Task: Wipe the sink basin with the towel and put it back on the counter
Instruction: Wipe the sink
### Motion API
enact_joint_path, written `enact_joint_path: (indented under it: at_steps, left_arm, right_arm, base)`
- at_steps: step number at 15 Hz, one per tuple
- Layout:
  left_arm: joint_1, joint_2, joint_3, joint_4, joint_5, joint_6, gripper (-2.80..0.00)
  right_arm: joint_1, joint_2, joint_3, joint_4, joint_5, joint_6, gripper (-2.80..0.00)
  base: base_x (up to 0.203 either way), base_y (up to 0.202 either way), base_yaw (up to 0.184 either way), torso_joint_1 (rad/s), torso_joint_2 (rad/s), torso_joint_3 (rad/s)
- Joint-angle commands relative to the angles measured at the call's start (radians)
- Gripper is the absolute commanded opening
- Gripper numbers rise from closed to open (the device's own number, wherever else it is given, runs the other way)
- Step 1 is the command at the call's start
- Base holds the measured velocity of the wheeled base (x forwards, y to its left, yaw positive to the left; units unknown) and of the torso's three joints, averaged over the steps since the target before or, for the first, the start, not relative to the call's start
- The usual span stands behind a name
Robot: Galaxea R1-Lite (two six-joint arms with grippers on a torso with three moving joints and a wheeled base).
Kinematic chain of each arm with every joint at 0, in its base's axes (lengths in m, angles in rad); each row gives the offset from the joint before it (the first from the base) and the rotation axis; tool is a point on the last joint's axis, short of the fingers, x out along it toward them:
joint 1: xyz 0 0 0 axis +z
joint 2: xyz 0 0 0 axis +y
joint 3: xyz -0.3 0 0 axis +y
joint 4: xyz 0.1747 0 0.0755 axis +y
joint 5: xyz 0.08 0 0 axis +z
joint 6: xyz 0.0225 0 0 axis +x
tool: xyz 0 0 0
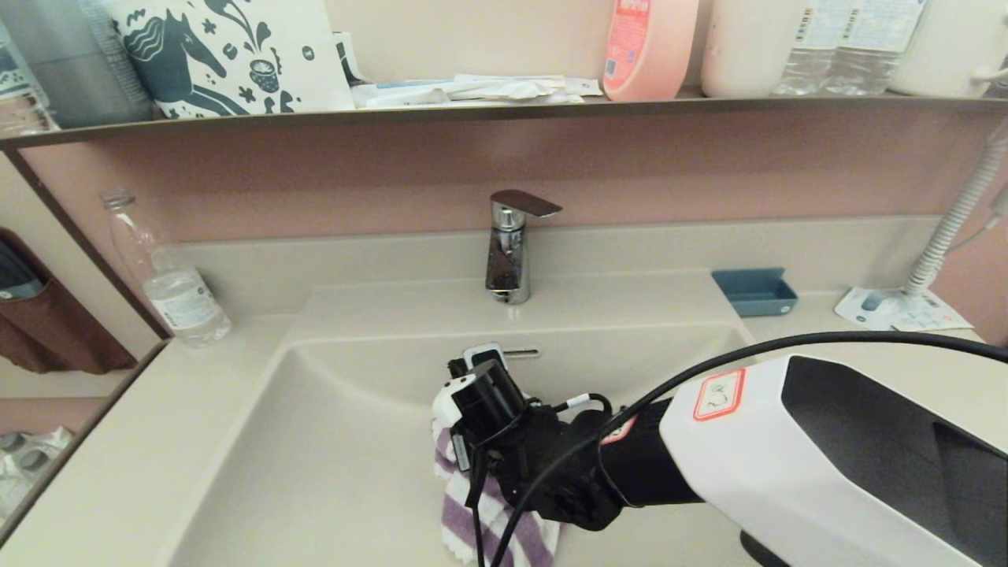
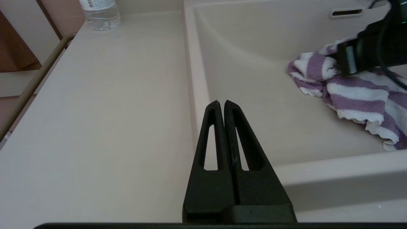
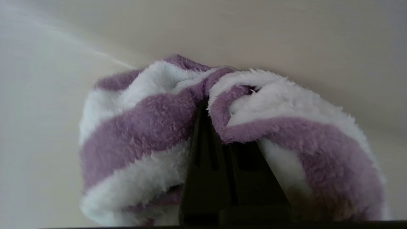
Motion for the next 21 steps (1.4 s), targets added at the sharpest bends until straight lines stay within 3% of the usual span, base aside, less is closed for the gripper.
enact_joint_path:
  at_steps: [1, 14, 17, 21]
  left_arm:
    - [0.0, 0.001, 0.0, 0.0, 0.0, 0.0, -2.8]
    - [0.0, 0.001, 0.0, 0.0, 0.0, 0.0, -2.8]
    - [0.0, 0.001, 0.0, 0.0, 0.0, 0.0, -2.8]
    - [0.0, 0.001, 0.0, 0.0, 0.0, 0.0, -2.8]
  right_arm:
    - [-0.032, -0.084, 0.096, 0.002, -0.013, 0.0, -2.8]
    - [-0.15, -0.437, 0.605, 0.02, -0.048, 0.003, -2.8]
    - [-0.149, -0.509, 0.625, 0.269, -0.039, 0.013, -2.8]
    - [-0.12, -0.554, 0.536, 0.636, -0.026, 0.15, -2.8]
  base:
    - [0.0, 0.0, 0.0, 0.0, 0.0, 0.0]
    - [0.0, 0.0, 0.0, 0.0, 0.0, 0.0]
    - [0.0, 0.0, 0.0, 0.0, 0.0, 0.0]
    - [0.0, 0.0, 0.0, 0.0, 0.0, 0.0]
